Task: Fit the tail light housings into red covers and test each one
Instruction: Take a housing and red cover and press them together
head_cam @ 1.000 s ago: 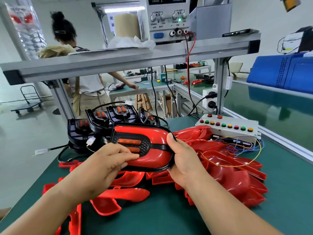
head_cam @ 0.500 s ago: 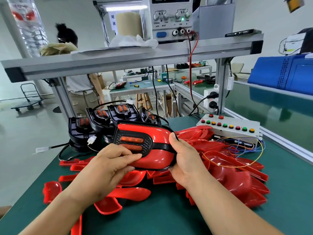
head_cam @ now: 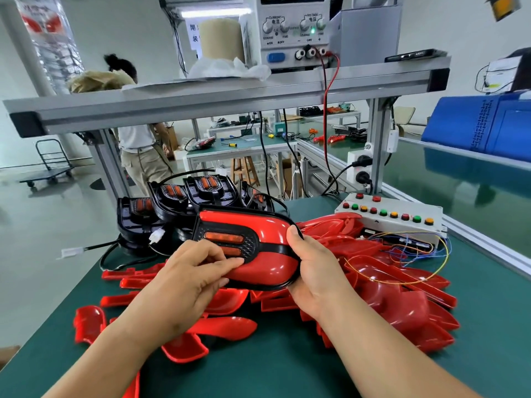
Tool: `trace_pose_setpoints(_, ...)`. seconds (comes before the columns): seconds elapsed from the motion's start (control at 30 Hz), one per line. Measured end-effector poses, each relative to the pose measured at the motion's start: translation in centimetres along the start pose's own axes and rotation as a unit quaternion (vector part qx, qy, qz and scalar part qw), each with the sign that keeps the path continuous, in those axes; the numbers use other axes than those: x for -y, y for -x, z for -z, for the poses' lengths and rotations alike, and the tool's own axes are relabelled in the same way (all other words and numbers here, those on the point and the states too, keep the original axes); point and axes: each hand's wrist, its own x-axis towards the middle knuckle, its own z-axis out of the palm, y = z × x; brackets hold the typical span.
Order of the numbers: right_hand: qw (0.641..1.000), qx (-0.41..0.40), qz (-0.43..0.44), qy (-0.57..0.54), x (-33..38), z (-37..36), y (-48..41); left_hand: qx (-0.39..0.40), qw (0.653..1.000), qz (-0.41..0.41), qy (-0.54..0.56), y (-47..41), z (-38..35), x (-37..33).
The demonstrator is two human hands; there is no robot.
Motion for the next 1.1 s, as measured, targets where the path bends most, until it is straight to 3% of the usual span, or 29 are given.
trace_pose_setpoints(0.17,1.0,0.002,0.003,0.003,0.0,0.1,0.0,-0.016,1.0,-0.004,-0.014,0.3,-0.9,-0.2)
trace_pose_setpoints(0.33,1.0,0.005,-0.006,0.004,-0.2,0.1,0.0,-0.058,0.996,0.062,0.005,1.2,-1.5,0.0)
trace_pose_setpoints(0.47,1.0,0.009,-0.014,-0.012,-0.2,0.1,0.0,-0.154,0.973,0.133,0.104,1.4,-2.4,-0.1)
trace_pose_setpoints(0.57,1.0,0.006,-0.015,-0.024,-0.2,0.1,0.0,-0.171,0.959,0.164,0.158,1.5,-2.6,-0.1)
trace_pose_setpoints(0.7,0.999,0.002,-0.018,-0.028,-0.1,0.0,0.0,-0.179,0.969,0.11,0.128,1.5,-2.4,0.3)
trace_pose_setpoints(1.1,1.0,0.009,-0.006,-0.002,-0.2,0.0,0.2,-0.172,0.966,0.129,0.144,1.5,-2.5,-0.2)
